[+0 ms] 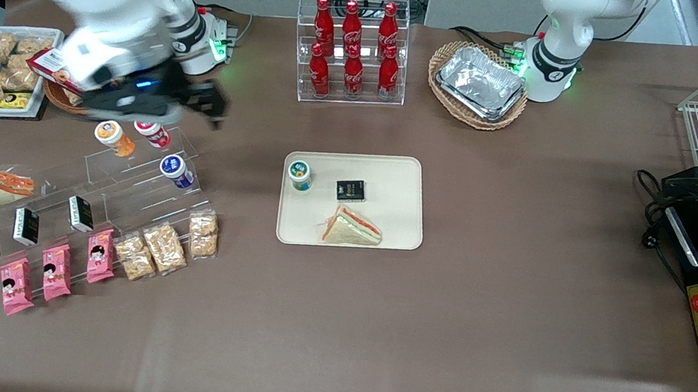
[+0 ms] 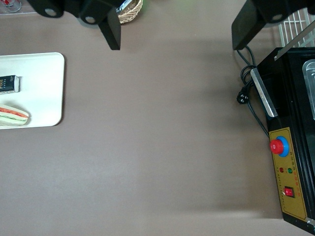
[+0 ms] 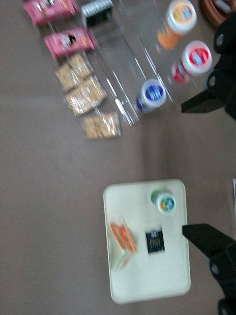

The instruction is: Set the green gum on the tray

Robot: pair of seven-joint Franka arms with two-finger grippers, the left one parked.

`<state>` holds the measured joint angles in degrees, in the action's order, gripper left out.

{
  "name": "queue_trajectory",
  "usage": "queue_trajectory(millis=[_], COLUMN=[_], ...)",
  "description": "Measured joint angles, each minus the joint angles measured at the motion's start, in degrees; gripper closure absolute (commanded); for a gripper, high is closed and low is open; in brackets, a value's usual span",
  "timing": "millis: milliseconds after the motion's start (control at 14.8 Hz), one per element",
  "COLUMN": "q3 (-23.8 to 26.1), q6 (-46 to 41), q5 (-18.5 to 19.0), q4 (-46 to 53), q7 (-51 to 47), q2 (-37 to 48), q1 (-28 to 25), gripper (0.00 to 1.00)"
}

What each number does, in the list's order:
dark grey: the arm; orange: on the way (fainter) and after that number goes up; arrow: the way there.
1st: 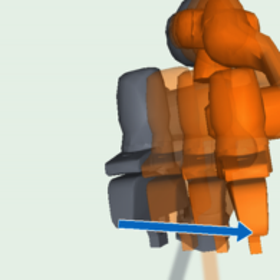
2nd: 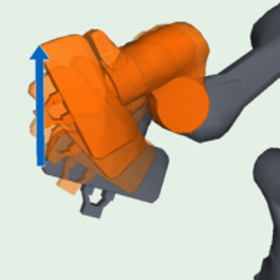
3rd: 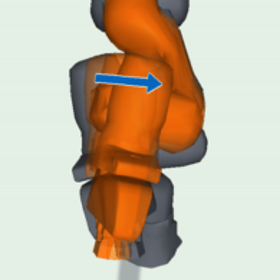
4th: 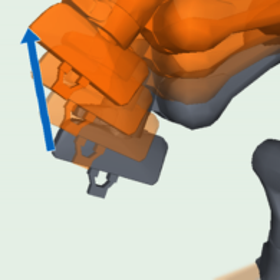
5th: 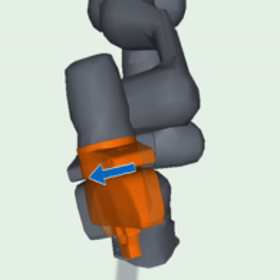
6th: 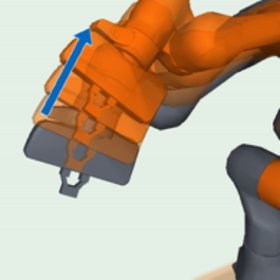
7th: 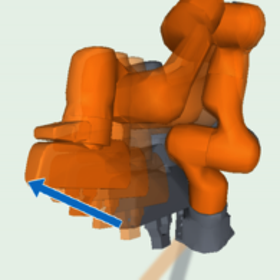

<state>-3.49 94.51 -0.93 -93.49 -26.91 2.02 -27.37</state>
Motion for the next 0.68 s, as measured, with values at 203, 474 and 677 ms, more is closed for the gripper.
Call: queue_trajectory(millis=[203, 474, 677], q3=[-0.1, -0.4, -2.0], q6=[-1.6, -2.1, -2.0], q5=[0.0, 0.0, 0.0], q4=[0.0, 0.0, 0.0], q7=[16.8, 28.6, 30.1], q2=[0.1, 0.0, -0.3], q1=[10.7, 20.2, 22.1], gripper=[0.00, 0.00, 0.00])
